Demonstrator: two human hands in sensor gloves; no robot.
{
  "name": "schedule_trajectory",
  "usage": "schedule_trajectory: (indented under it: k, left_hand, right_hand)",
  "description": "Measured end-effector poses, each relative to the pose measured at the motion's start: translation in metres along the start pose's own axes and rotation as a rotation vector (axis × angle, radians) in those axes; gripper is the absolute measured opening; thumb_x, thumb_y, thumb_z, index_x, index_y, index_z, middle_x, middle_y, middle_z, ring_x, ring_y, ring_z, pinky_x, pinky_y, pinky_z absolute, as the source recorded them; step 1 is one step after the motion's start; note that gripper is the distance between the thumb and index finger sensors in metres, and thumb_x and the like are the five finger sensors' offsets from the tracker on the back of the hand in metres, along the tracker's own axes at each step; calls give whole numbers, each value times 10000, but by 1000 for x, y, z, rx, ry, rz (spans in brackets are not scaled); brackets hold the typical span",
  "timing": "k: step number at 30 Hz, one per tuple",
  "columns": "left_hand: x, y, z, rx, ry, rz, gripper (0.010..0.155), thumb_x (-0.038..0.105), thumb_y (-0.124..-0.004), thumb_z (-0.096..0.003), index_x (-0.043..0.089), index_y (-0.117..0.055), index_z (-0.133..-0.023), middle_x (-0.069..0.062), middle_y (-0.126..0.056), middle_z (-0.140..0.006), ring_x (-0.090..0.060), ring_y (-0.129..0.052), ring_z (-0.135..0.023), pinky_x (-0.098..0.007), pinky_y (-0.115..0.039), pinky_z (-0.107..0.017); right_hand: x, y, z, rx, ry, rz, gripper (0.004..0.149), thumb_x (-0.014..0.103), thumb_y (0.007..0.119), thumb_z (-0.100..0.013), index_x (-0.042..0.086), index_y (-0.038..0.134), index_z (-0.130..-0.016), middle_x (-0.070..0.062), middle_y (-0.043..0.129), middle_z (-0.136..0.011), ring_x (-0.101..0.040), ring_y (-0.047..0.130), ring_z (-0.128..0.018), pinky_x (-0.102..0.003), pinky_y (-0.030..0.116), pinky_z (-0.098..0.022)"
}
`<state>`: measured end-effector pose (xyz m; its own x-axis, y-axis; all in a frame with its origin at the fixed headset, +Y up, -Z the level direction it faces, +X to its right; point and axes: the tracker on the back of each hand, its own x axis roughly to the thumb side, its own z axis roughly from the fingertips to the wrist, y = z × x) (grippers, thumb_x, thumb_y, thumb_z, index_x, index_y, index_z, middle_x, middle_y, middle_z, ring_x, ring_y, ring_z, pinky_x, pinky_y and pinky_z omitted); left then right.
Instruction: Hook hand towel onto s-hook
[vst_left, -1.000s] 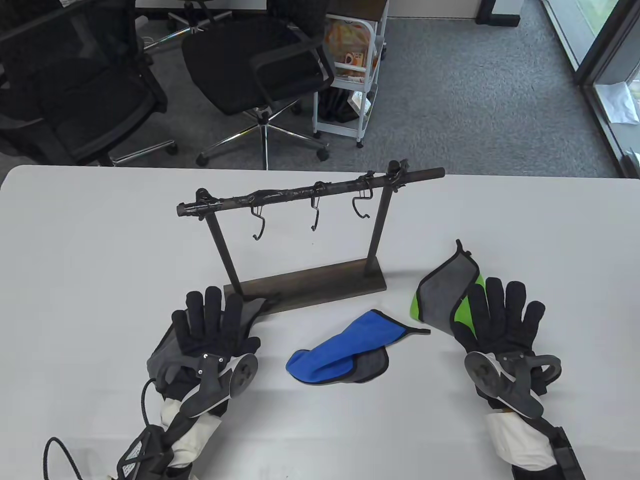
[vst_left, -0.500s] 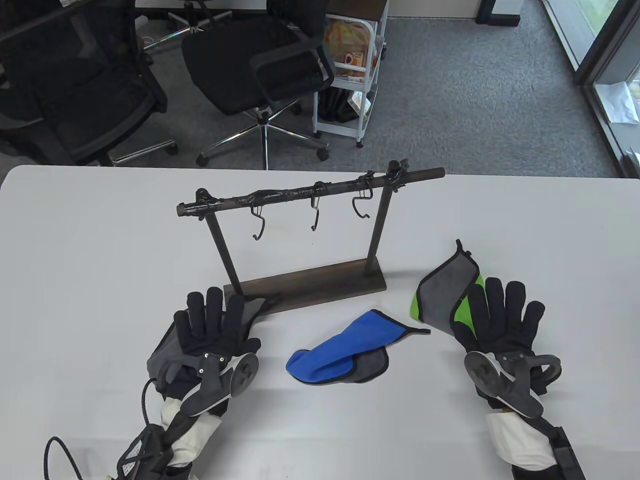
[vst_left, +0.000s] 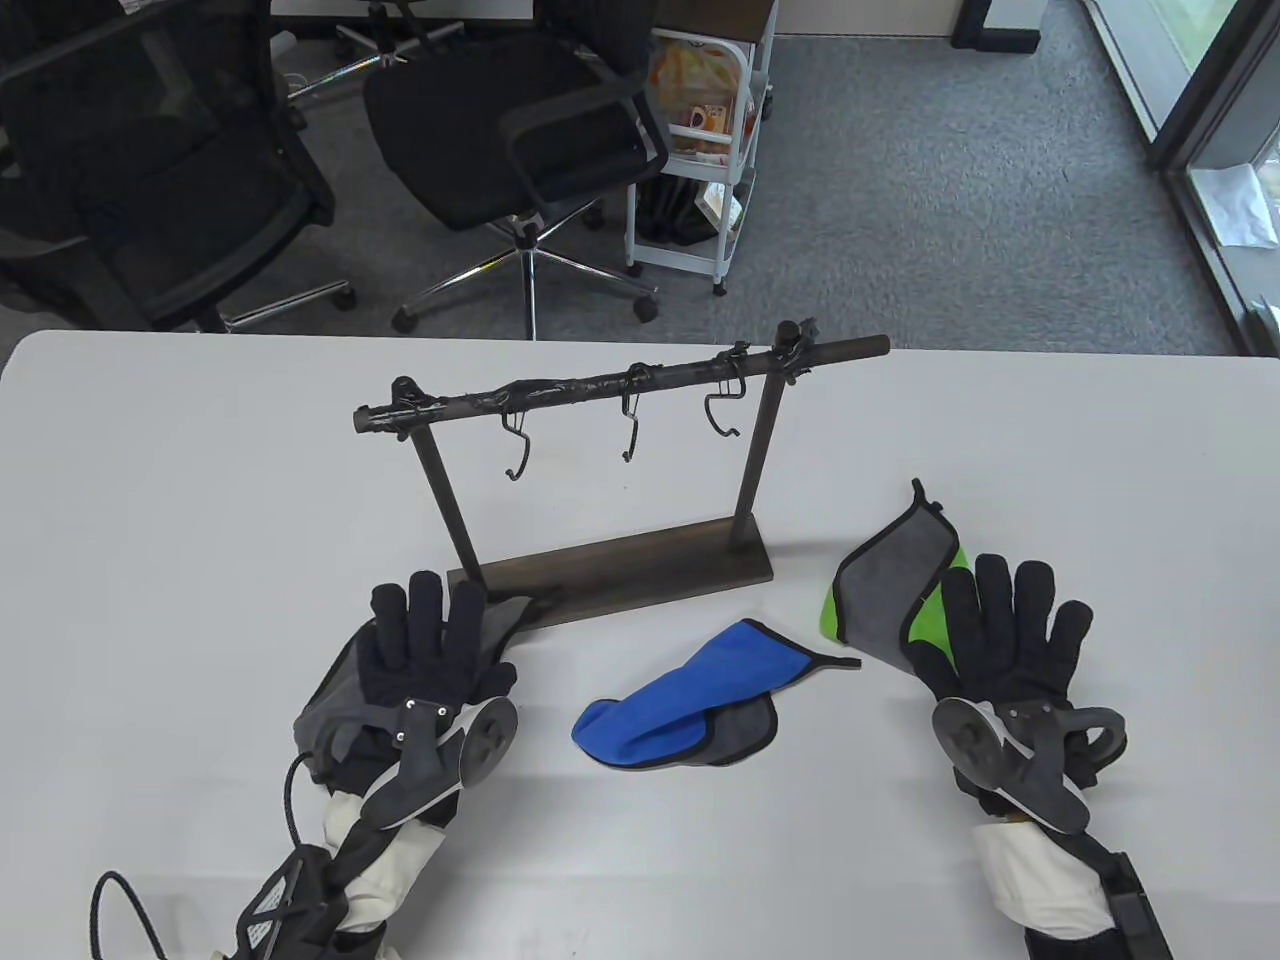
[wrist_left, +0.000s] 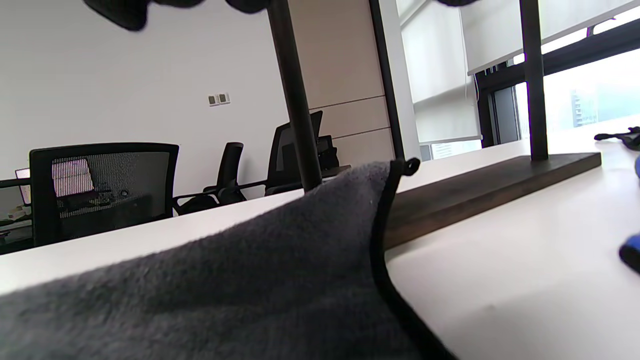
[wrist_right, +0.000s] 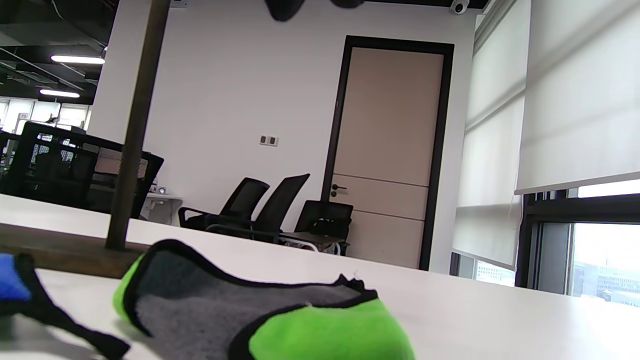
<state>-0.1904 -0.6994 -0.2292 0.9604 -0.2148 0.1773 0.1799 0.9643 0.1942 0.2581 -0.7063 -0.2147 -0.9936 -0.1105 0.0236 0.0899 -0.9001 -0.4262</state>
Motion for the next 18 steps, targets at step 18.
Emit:
schedule_trajectory:
  k: [18]
  left_hand:
    - [29,14,-47,-61,-25,39,715,529,-593,-556,153,-529,-1161,-199,-724,-1120,-397,-874,-904,-458,-830,-596]
  right_hand:
    - [-5,-1,0,10,19,-18,698,494,459,-580,121,327,-1155,-195,231,-1204,-430,72,-1053,-671,121,-695]
